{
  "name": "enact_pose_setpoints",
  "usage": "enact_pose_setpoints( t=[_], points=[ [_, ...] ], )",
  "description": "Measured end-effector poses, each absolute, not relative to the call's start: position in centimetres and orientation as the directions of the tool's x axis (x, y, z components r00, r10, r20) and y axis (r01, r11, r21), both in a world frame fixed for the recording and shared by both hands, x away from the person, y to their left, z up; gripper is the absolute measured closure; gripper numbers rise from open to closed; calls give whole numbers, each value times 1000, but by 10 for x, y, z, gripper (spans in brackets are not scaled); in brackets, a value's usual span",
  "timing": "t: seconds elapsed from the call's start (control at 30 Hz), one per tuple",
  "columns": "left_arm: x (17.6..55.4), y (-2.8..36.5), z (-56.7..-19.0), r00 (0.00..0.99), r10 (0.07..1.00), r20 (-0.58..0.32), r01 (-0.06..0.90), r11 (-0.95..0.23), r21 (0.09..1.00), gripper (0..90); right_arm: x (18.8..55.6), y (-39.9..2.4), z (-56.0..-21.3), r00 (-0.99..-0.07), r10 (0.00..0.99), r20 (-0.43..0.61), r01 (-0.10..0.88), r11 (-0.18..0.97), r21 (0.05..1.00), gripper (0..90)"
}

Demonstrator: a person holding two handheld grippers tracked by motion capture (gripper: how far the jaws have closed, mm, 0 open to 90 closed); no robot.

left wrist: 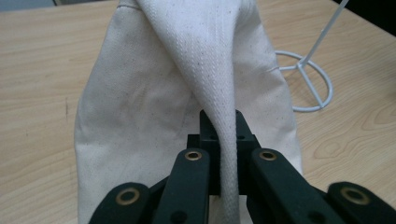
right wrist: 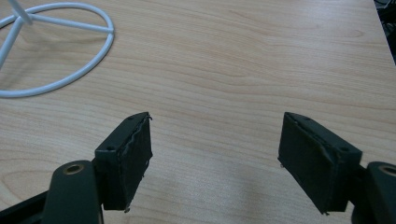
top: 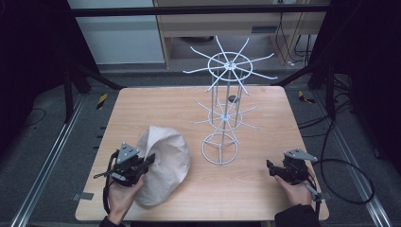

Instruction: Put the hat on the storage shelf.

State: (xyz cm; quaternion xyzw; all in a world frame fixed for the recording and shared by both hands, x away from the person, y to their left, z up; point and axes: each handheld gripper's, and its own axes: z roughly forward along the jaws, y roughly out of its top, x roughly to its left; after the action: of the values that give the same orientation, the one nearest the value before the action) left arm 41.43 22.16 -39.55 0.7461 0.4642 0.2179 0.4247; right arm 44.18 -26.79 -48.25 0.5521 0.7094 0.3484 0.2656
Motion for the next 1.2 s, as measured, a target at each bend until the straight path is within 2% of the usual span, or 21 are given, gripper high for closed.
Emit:
enact_pose_setpoints(
  t=[0.77,1.2],
  points=[
    [393,238,-360,516,851,-96,359,-114,927,881,442,-270,-482,-251,968,24,587,133,798,250],
    [380,252,-332,524,847,-86,235,-47,971,881,442,-271,-482,-256,967,17,576,139,805,253]
  ],
)
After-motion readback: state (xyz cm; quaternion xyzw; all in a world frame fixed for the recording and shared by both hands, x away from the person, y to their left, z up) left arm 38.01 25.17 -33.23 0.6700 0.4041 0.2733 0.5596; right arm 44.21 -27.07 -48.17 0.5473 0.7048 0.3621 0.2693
